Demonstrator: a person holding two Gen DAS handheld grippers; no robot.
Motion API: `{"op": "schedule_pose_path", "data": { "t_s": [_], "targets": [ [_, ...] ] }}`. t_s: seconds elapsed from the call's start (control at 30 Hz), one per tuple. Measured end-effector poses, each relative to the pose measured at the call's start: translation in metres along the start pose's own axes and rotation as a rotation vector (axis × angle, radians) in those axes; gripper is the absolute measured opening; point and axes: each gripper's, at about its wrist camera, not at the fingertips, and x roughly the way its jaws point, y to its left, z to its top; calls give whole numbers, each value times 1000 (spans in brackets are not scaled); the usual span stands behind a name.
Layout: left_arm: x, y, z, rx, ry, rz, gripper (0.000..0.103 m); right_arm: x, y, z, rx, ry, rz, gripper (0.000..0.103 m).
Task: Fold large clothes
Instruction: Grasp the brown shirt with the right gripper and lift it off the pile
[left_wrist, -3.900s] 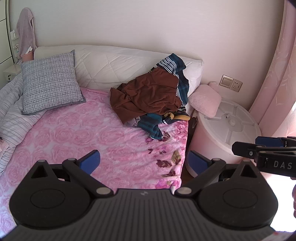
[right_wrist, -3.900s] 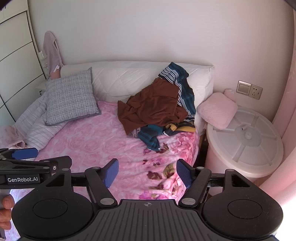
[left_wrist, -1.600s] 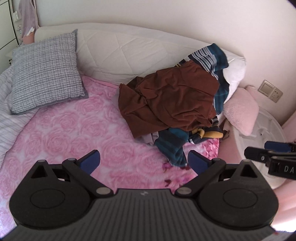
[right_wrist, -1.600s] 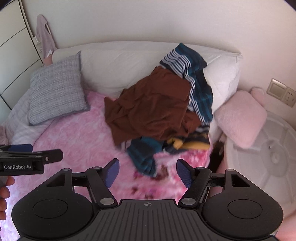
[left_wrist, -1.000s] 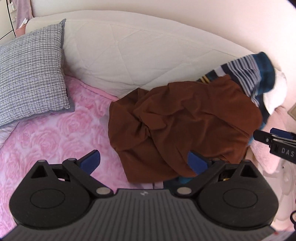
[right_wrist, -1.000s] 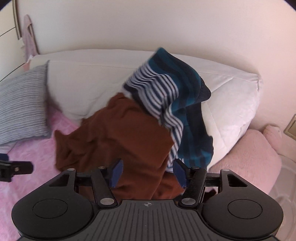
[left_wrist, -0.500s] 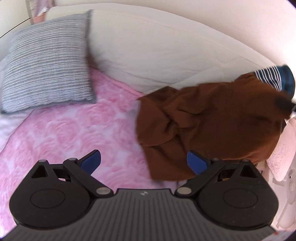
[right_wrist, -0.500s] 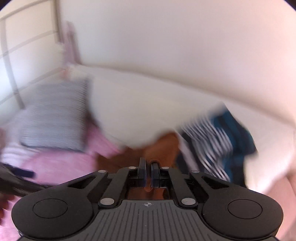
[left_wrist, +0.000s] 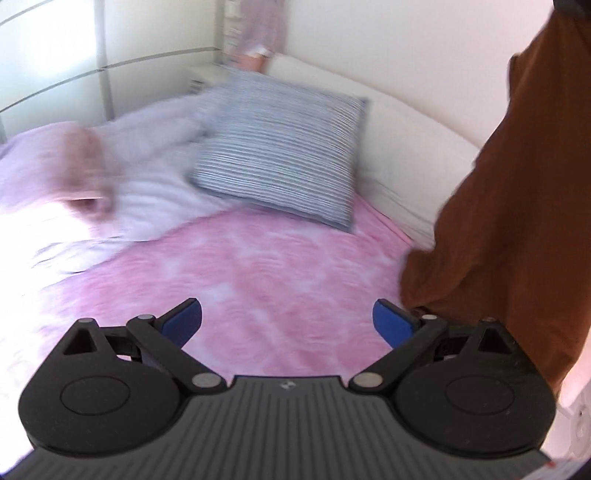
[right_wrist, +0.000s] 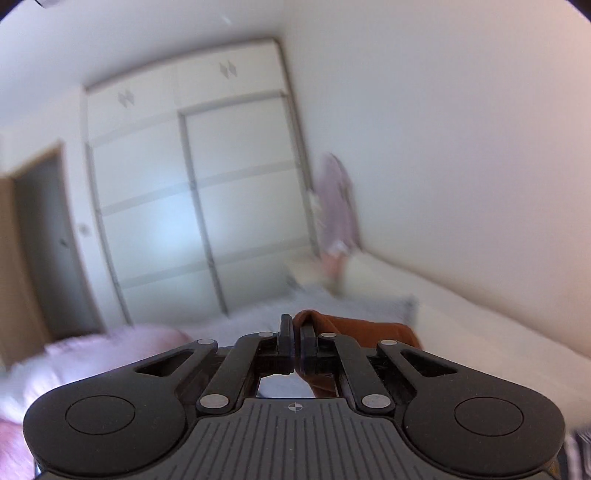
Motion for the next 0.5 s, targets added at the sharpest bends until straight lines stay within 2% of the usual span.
{"op": "schedule_pose_path", "data": {
  "t_s": [0.23,0.33,0.4,0.5],
  "targets": [
    [-112,108,-30,-114,-113,113,97,-19,116,52,-26,-176,148,0],
    [-154,145,-47,-147,-137,166,97,-26,153,53,-29,-189,168,0],
    [-176,168,-61,-162,-140,203,98,-16,169,37,-55,-95,151,0],
    [-194,194,-84,-177,-109,258,98,31,185,-15,-66,233,142,5]
  ]
}}
